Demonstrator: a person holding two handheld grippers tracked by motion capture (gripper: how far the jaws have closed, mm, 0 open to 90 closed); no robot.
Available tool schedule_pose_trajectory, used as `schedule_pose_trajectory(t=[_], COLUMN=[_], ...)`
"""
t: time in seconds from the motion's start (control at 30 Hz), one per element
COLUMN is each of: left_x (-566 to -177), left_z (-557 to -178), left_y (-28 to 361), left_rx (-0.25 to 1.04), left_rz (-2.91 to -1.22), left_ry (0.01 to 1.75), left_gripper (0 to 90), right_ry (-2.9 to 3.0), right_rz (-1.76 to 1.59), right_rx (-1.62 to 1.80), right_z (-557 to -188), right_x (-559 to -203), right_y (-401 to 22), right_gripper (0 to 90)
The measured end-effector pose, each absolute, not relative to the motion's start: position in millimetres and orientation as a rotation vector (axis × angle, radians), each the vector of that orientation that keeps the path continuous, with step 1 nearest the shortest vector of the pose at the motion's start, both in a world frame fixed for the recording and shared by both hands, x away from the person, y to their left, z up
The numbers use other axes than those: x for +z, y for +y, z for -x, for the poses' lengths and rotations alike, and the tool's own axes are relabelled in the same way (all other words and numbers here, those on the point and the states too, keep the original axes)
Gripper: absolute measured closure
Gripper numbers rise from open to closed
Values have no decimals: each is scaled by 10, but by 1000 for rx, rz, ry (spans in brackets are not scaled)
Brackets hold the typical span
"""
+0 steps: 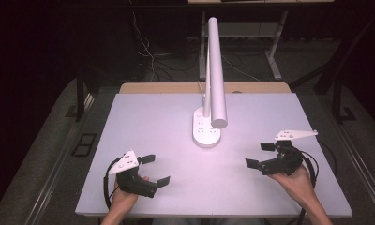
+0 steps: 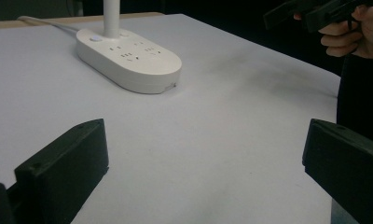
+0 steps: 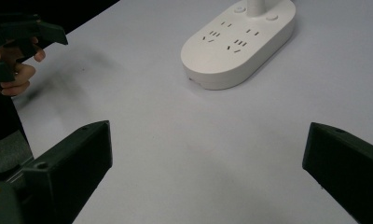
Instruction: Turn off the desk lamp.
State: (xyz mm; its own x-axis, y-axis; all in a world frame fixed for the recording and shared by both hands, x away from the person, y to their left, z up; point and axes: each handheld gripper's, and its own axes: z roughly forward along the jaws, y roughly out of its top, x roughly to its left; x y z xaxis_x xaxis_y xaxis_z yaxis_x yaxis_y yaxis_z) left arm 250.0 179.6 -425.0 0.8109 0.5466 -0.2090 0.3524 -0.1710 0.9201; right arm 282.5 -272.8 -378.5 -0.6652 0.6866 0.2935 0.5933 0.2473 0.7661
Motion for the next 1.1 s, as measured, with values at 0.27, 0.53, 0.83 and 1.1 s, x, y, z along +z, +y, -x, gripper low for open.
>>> schedule_pose_trajectory(t=[0.27, 0.53, 0.83, 1.1], left_x=[-4252, -4254, -4254, -4255], left_z=[-2498, -2499, -2497, -2495], left_y=[1790, 1782, 1789, 1793], left_rx=[198, 196, 195, 193], left_rz=[-1785, -1788, -1784, -1784], left_ry=[693, 692, 696, 694], left_gripper=[0, 0, 0, 0], right_ry=[2431, 2470, 2495, 2499], right_rz=[-1212, -1170, -1151, -1148], right_rx=[1392, 1377, 1360, 1357], right_z=[-2952, -3085, -3268, -3429], right_x=[-3734, -3647, -3581, -3553], right_y=[-2641, -2521, -2392, -2324], right_gripper=[13, 13, 13, 13])
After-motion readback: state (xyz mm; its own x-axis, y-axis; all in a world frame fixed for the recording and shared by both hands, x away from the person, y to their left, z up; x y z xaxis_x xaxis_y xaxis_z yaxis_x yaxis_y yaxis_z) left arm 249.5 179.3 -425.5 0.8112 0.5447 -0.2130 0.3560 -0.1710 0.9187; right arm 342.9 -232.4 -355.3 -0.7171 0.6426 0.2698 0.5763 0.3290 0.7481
